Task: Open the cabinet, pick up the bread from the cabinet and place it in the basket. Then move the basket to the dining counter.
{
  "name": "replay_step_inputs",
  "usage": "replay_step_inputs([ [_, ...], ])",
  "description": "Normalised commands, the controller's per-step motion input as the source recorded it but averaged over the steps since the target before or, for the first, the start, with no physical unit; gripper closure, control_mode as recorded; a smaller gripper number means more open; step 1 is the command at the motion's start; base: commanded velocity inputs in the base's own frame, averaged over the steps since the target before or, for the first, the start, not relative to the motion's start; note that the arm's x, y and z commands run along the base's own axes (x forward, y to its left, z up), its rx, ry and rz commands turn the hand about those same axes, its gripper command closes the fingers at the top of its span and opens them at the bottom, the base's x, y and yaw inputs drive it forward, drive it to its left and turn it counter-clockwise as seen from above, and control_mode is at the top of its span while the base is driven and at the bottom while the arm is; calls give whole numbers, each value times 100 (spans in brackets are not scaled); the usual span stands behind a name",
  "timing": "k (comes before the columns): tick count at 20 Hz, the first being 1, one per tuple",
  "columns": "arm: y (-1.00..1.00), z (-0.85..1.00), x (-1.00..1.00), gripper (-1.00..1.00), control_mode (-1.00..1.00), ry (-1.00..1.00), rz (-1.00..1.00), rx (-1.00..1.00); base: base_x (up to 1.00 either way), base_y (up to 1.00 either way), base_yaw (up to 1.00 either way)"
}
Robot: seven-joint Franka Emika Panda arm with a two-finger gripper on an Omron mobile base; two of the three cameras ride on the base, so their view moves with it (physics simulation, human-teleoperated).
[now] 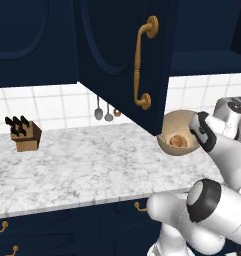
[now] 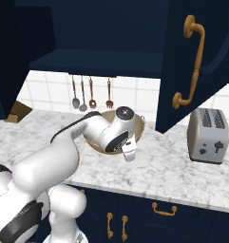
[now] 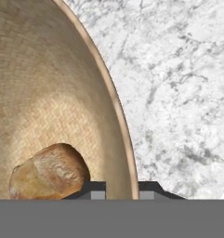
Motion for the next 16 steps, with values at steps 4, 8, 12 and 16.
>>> replay_step_inputs([
  [4, 13, 60, -52, 100, -100, 0, 0, 1, 0, 0, 0],
  [8, 10, 71, -64, 100, -100, 0, 0, 5, 0, 0, 0],
  [12, 31, 62, -54, 100, -100, 0, 0, 3, 0, 0, 0],
  [16, 22, 61, -61, 100, -100, 0, 0, 4, 0, 0, 0],
])
